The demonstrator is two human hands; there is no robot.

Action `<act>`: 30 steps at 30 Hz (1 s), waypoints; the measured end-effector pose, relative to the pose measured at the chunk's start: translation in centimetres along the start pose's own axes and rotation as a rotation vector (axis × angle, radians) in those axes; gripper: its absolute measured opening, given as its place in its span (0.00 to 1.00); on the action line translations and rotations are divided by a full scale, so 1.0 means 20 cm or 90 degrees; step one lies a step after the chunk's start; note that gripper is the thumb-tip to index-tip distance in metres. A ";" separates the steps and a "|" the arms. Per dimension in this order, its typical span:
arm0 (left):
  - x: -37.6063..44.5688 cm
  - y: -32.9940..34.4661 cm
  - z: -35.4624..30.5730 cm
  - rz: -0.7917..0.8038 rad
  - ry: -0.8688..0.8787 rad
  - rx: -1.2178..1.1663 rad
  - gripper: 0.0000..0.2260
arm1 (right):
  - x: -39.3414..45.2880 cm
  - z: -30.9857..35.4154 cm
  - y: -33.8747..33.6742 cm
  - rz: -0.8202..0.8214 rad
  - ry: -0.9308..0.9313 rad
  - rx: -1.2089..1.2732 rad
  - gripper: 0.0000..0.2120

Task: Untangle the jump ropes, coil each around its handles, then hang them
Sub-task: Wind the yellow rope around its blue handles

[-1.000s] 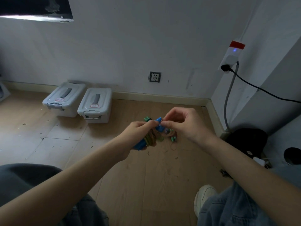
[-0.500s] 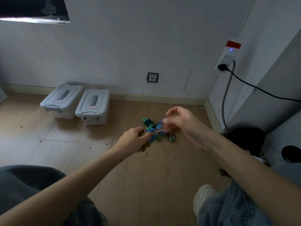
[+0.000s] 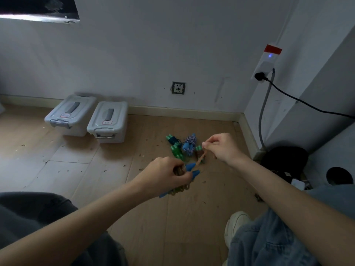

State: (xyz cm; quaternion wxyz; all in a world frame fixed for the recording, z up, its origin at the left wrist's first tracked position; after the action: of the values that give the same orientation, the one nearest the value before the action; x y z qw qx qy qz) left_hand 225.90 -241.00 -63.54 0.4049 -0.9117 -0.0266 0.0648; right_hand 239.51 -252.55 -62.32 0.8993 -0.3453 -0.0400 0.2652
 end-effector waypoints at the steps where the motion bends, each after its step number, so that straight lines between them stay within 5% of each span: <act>1: -0.01 0.02 0.00 0.004 0.019 0.007 0.15 | 0.00 -0.02 0.01 0.000 0.013 0.014 0.04; 5: -0.06 0.01 0.02 0.028 0.085 -0.032 0.08 | -0.01 -0.07 0.04 0.054 0.043 0.003 0.03; 9: -0.04 -0.05 0.17 0.048 0.007 -0.119 0.05 | -0.03 -0.11 0.01 0.183 0.090 0.058 0.12; 12: 0.03 -0.05 0.24 0.118 -0.032 0.049 0.09 | -0.08 -0.17 0.00 0.328 0.105 0.072 0.14; 19: 0.29 0.17 0.14 0.352 0.023 0.091 0.14 | 0.08 -0.33 0.08 0.039 0.190 0.111 0.10; 22: 0.41 0.19 0.24 0.332 -0.032 0.118 0.15 | 0.15 -0.38 0.21 0.066 0.268 0.261 0.08; 25: 0.48 0.24 0.36 0.346 -0.147 -0.099 0.21 | 0.22 -0.44 0.33 0.132 0.287 0.316 0.07; 30: 0.58 0.38 0.55 0.291 -0.240 -0.369 0.05 | 0.36 -0.63 0.54 0.161 0.301 0.292 0.08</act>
State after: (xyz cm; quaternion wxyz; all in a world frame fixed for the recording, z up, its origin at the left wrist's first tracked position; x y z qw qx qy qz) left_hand 235.77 -236.93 -77.63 0.0950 -0.9425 0.0858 0.3086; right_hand 244.01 -249.76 -79.73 0.8978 -0.1887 0.2731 0.2894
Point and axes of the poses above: each hand's wrist, its own x-axis towards the middle knuckle, its own y-axis out of the palm, z = x × y, the point moved 2 cm from there along x, towards the middle knuckle, and after that the axes turned 3 degrees about -x, right-handed, at the moved point
